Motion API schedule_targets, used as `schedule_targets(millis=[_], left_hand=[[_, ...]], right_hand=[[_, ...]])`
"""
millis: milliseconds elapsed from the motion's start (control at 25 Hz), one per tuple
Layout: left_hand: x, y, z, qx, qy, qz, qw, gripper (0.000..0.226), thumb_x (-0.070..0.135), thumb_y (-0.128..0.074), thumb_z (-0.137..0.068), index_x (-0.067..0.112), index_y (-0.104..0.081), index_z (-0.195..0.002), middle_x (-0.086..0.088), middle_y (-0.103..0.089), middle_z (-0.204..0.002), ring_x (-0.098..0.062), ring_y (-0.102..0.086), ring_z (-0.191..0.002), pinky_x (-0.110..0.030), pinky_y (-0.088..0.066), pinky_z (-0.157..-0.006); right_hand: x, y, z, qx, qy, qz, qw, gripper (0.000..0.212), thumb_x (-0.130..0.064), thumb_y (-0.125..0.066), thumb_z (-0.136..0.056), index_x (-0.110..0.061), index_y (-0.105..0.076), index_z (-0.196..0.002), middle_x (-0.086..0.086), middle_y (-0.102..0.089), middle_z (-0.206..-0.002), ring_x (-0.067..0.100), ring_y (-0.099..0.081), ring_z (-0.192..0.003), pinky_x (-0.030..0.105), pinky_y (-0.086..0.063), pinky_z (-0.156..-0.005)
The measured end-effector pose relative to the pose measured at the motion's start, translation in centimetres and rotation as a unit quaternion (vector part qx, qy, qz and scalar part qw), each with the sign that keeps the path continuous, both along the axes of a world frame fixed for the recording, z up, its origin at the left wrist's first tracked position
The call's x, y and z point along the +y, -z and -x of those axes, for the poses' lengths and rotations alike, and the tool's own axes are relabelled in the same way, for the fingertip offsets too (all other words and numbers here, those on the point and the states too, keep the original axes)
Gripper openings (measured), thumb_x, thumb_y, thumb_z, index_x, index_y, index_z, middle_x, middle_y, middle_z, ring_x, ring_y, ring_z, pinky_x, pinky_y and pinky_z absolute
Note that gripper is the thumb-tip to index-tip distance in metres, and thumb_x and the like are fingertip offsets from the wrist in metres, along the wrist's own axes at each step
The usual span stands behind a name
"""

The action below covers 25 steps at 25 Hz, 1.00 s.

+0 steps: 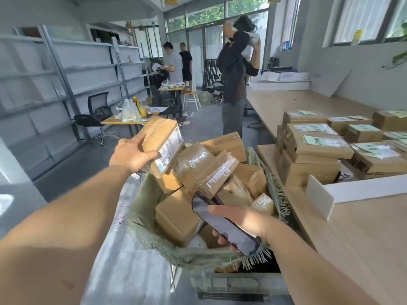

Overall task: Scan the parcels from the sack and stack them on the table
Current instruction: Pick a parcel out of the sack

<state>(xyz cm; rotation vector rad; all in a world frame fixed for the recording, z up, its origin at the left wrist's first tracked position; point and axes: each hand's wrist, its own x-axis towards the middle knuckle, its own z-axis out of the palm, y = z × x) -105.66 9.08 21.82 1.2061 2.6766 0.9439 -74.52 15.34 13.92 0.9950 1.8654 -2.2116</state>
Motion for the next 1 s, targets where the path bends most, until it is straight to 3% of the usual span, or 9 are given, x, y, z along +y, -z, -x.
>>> schedule_targets(millis=[160,240,360,520,600,680,760,880,1000], left_hand=[[3.7,0.6,5.5,0.049,0.001,0.019,0.999,0.085,0.060,-0.068,-0.067,0.035,-0.039,-0.142,-0.015,-0.045,-0.129,-0.034,-0.049,-0.118,-0.043,-0.046,-0.096],[5.6,0.9,7.7,0.064,0.021,0.037,0.997,0.069,0.055,-0.069,-0.072,0.034,-0.045,-0.134,-0.014,-0.044,-0.120,-0.035,-0.050,-0.112,-0.044,-0.048,-0.093],[8.4,0.8,11.2,0.077,0.067,0.038,0.994,0.069,0.057,-0.066,-0.066,0.036,-0.046,-0.128,-0.010,-0.047,-0.105,-0.031,-0.054,-0.094,-0.042,-0.053,-0.081],[13.5,2.0,13.5,0.058,0.116,0.050,0.990,0.072,0.057,-0.068,-0.075,0.032,-0.042,-0.137,-0.012,-0.048,-0.127,-0.032,-0.048,-0.118,-0.036,-0.044,-0.090],[16.4,3.1,13.5,0.000,0.178,0.064,0.982,0.060,0.049,-0.070,-0.079,0.025,-0.052,-0.131,-0.010,-0.051,-0.129,-0.028,-0.051,-0.115,-0.030,-0.042,-0.085],[18.6,4.3,13.3,-0.034,0.226,0.111,0.967,0.053,0.042,-0.072,-0.078,0.018,-0.060,-0.123,-0.011,-0.058,-0.128,-0.027,-0.057,-0.109,-0.029,-0.044,-0.085],[20.2,5.1,13.3,-0.034,0.241,0.138,0.960,0.063,0.037,-0.073,-0.073,0.020,-0.056,-0.132,-0.014,-0.058,-0.131,-0.031,-0.057,-0.113,-0.037,-0.046,-0.096],[21.9,5.5,13.2,-0.021,0.241,0.153,0.958,0.061,0.028,-0.065,-0.084,0.026,-0.045,-0.142,-0.008,-0.047,-0.144,-0.029,-0.047,-0.129,-0.038,-0.037,-0.109],[22.5,5.0,12.9,-0.019,0.254,0.182,0.950,0.067,0.024,-0.056,-0.093,0.031,-0.024,-0.151,-0.006,-0.036,-0.153,-0.027,-0.043,-0.132,-0.036,-0.034,-0.111]], right_hand=[[2.3,-0.5,5.8,-0.025,0.034,-0.041,0.998,0.075,-0.062,-0.075,-0.067,-0.008,-0.059,-0.116,0.017,-0.063,-0.095,0.029,-0.060,-0.076,0.034,-0.052,-0.053],[3.1,-1.2,8.5,-0.045,0.036,-0.066,0.996,0.060,-0.057,-0.073,-0.071,-0.012,-0.060,-0.108,0.011,-0.066,-0.094,0.023,-0.061,-0.075,0.037,-0.052,-0.060],[4.0,-1.8,11.7,-0.025,0.090,-0.085,0.992,0.065,-0.066,-0.070,-0.061,-0.013,-0.066,-0.098,0.009,-0.072,-0.088,0.021,-0.067,-0.070,0.030,-0.054,-0.059],[5.2,-1.6,14.2,0.002,0.130,-0.105,0.986,0.071,-0.072,-0.078,-0.056,-0.014,-0.070,-0.095,0.009,-0.073,-0.087,0.020,-0.067,-0.072,0.037,-0.052,-0.074],[5.7,-1.5,15.0,-0.005,0.152,-0.126,0.980,0.069,-0.070,-0.079,-0.060,-0.013,-0.070,-0.099,0.012,-0.074,-0.090,0.025,-0.068,-0.076,0.043,-0.053,-0.076],[5.7,-1.6,15.1,-0.012,0.172,-0.143,0.975,0.063,-0.065,-0.076,-0.069,-0.012,-0.068,-0.102,0.011,-0.074,-0.090,0.026,-0.068,-0.078,0.038,-0.056,-0.067],[5.5,-1.8,15.0,-0.017,0.190,-0.147,0.971,0.069,-0.068,-0.077,-0.066,-0.012,-0.067,-0.106,0.014,-0.073,-0.091,0.028,-0.069,-0.079,0.033,-0.057,-0.058],[5.5,-1.7,14.9,-0.017,0.193,-0.171,0.966,0.086,-0.078,-0.076,-0.052,-0.010,-0.068,-0.104,0.022,-0.072,-0.097,0.030,-0.069,-0.081,0.036,-0.054,-0.065],[5.2,-2.0,14.7,-0.017,0.202,-0.174,0.964,0.079,-0.071,-0.070,-0.058,-0.008,-0.066,-0.105,0.014,-0.072,-0.091,0.027,-0.069,-0.079,0.033,-0.055,-0.061]])
